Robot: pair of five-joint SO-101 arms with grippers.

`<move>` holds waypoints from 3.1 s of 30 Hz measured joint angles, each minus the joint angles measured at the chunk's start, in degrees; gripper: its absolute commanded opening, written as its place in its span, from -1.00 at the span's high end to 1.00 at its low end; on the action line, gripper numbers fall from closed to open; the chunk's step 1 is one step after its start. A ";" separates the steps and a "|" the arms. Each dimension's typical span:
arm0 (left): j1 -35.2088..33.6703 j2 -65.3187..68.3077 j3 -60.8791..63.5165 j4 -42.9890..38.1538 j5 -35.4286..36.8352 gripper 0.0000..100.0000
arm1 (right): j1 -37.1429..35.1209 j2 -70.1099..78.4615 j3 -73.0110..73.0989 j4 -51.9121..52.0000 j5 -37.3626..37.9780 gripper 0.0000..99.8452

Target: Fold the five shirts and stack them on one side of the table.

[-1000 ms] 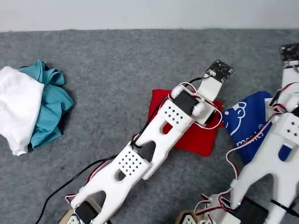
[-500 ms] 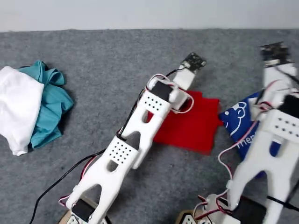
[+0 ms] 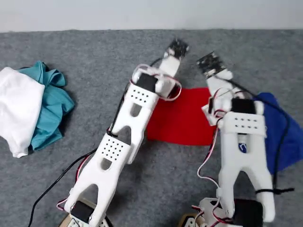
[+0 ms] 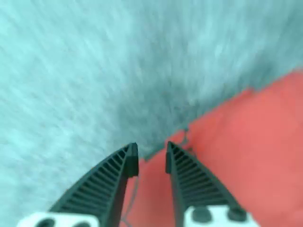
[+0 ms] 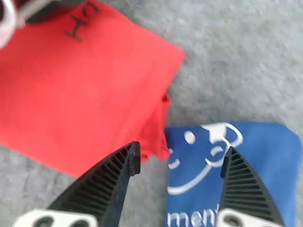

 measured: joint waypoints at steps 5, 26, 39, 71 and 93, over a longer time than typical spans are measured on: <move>0.00 -11.52 0.00 2.81 -0.09 0.80 | -0.09 11.16 1.49 -9.14 -5.71 0.42; 0.00 -39.65 0.00 12.66 -0.18 0.80 | -6.07 61.63 -55.47 23.56 -0.26 0.93; -2.46 -50.02 0.00 16.62 -0.18 0.80 | -4.75 61.27 -74.29 42.46 -9.41 0.98; -2.90 -50.02 0.00 16.62 -0.18 0.79 | 45.98 53.98 -67.34 43.96 -17.23 0.62; -8.09 -50.02 0.00 16.62 -0.26 0.79 | 46.42 33.23 -67.25 43.96 -15.30 0.41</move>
